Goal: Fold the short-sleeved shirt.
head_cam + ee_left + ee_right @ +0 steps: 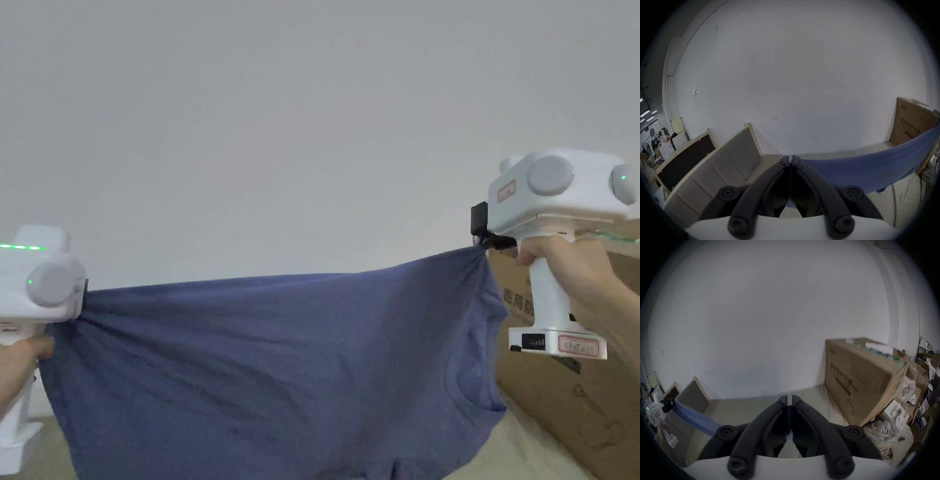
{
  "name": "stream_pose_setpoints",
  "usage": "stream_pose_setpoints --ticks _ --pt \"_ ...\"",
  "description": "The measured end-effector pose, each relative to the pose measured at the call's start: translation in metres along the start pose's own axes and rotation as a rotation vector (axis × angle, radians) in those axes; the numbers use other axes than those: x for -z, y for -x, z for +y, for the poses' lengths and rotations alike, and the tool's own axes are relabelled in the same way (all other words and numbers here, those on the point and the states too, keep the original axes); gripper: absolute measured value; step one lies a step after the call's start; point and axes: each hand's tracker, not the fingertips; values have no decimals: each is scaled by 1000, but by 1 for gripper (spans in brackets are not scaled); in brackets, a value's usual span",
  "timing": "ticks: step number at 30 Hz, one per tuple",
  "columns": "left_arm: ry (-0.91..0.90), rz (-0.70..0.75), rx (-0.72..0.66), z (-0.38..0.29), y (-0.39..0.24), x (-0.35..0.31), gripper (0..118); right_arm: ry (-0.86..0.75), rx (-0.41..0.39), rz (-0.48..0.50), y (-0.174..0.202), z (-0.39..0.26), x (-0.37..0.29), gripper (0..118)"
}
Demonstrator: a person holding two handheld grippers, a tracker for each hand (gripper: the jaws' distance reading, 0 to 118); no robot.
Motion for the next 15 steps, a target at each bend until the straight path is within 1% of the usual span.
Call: stream_pose_setpoints --ticks 2,3,4,5,7,9,13,15 --pt "92 6 37 -40 -13 27 1 86 13 -13 -2 -34 39 5" --pt "143 8 19 -66 -21 41 1 133 23 -20 -3 -55 61 5" --pt "183 -23 32 -90 -27 54 1 176 14 -34 -4 -75 81 5" --pt "224 -15 33 -116 -34 68 1 226 11 -56 -4 -98 102 5" --pt "313 -4 49 -164 -47 91 2 310 4 -59 -6 -141 138 5" --pt "392 -10 61 -210 -58 108 1 413 10 -70 -16 -182 183 5" --pt "514 -40 98 -271 -69 124 1 553 38 -105 -28 -258 224 5" --pt "534 -41 107 -290 -68 128 1 604 24 -117 -34 -289 231 5"
